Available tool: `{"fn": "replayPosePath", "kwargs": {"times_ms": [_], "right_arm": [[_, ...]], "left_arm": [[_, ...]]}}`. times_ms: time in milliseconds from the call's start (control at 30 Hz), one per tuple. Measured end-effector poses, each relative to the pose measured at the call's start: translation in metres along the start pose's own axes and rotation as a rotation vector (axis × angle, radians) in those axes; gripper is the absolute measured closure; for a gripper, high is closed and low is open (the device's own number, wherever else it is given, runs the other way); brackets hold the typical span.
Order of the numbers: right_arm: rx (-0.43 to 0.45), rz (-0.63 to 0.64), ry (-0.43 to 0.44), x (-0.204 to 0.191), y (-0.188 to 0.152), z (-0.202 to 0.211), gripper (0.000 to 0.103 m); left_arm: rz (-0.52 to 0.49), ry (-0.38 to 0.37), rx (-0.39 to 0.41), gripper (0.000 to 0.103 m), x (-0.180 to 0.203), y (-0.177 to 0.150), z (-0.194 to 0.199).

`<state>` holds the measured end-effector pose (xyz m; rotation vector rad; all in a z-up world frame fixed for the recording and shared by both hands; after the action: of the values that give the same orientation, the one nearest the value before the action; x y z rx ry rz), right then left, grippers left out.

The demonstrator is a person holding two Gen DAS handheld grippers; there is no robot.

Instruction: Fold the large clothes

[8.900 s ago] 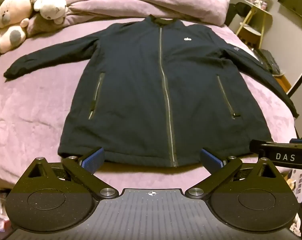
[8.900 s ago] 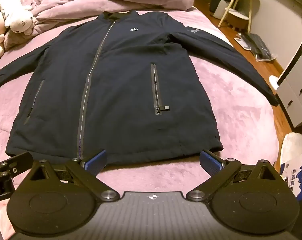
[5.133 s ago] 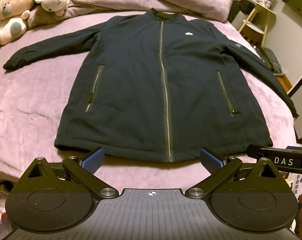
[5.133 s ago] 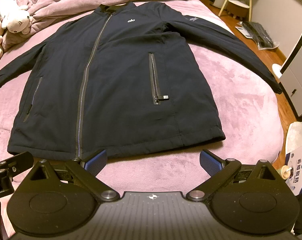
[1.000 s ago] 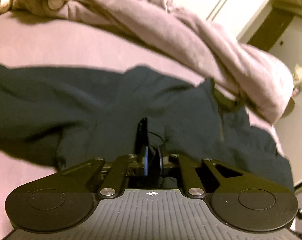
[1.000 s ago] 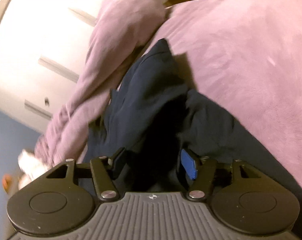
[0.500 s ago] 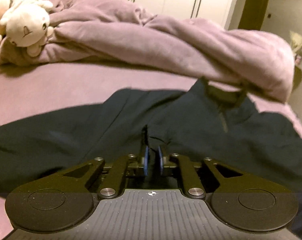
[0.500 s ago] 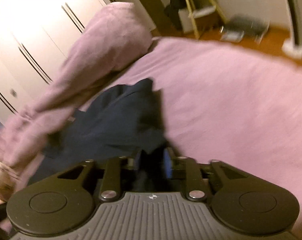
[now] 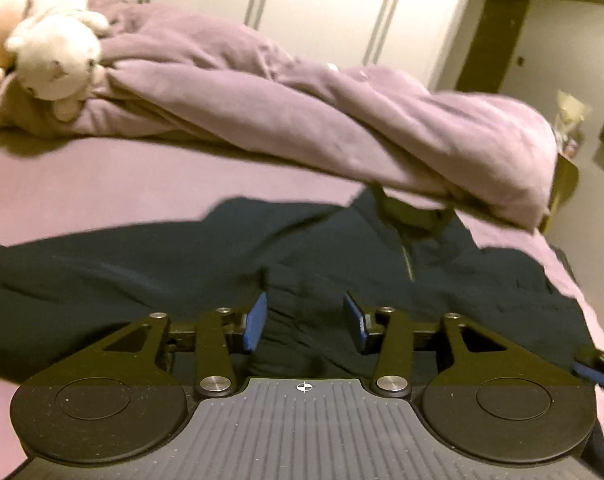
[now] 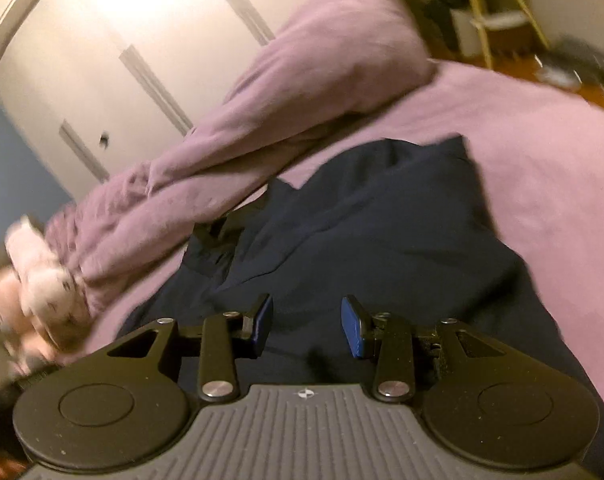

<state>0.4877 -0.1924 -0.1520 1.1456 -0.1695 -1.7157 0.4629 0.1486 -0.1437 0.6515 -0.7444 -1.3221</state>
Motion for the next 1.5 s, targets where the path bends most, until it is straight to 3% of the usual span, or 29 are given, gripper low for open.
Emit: {"fn": "replayPosePath", "kwargs": {"times_ms": [100, 133, 167, 200, 333, 467, 633, 767, 900, 1233, 1500], "right_arm": [[-0.025, 0.189, -0.128, -0.003, -0.006, -0.038, 0.071], [-0.046, 0.234, -0.177, 0.004, -0.008, -0.052, 0.081], [-0.058, 0.260, -0.212, 0.011, -0.007, -0.063, 0.097], [-0.048, 0.291, -0.237, 0.019, -0.005, -0.068, 0.103], [-0.009, 0.381, -0.264, 0.026, 0.005, -0.078, 0.103], [-0.003, 0.420, -0.299, 0.024, 0.012, -0.087, 0.103], [-0.009, 0.364, -0.247, 0.018, 0.009, -0.055, 0.103], [-0.005, 0.380, -0.250, 0.025, -0.004, -0.026, 0.101], [-0.054, 0.418, -0.285, 0.037, -0.016, -0.039, 0.101], [-0.044, 0.492, -0.339, 0.029, -0.020, -0.056, 0.101], [-0.059, 0.509, -0.373, 0.026, -0.022, -0.054, 0.101]], "left_arm": [[-0.013, 0.013, -0.065, 0.056, 0.010, -0.016, -0.027], [-0.012, 0.023, -0.090, 0.056, 0.012, -0.022, -0.037], [-0.018, 0.037, -0.105, 0.055, 0.013, -0.026, -0.046], [-0.030, 0.047, -0.111, 0.055, 0.015, -0.028, -0.051], [-0.118, 0.110, -0.111, 0.048, 0.021, -0.026, -0.073], [-0.112, 0.157, -0.124, 0.028, 0.012, -0.020, -0.086], [-0.019, 0.115, -0.163, 0.033, 0.001, -0.030, -0.066], [-0.022, 0.090, -0.143, 0.032, 0.003, -0.042, -0.039], [-0.008, 0.102, -0.154, 0.030, 0.005, -0.050, -0.044], [-0.050, 0.170, -0.149, 0.025, 0.006, -0.043, -0.064], [-0.077, 0.157, -0.154, 0.022, 0.001, -0.044, -0.061]]}}
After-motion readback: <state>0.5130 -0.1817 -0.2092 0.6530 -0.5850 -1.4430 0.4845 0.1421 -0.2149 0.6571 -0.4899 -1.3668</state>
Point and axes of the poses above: each gripper's, at about its wrist camera, not at the fingertips, and z roughly against the way its jaws point, x to its right, y to its top, the point moved 9 cm from there along -z, roughly the way its jaws point, and after that the axes turned 10 degrees about -z, right-handed, at the moved point
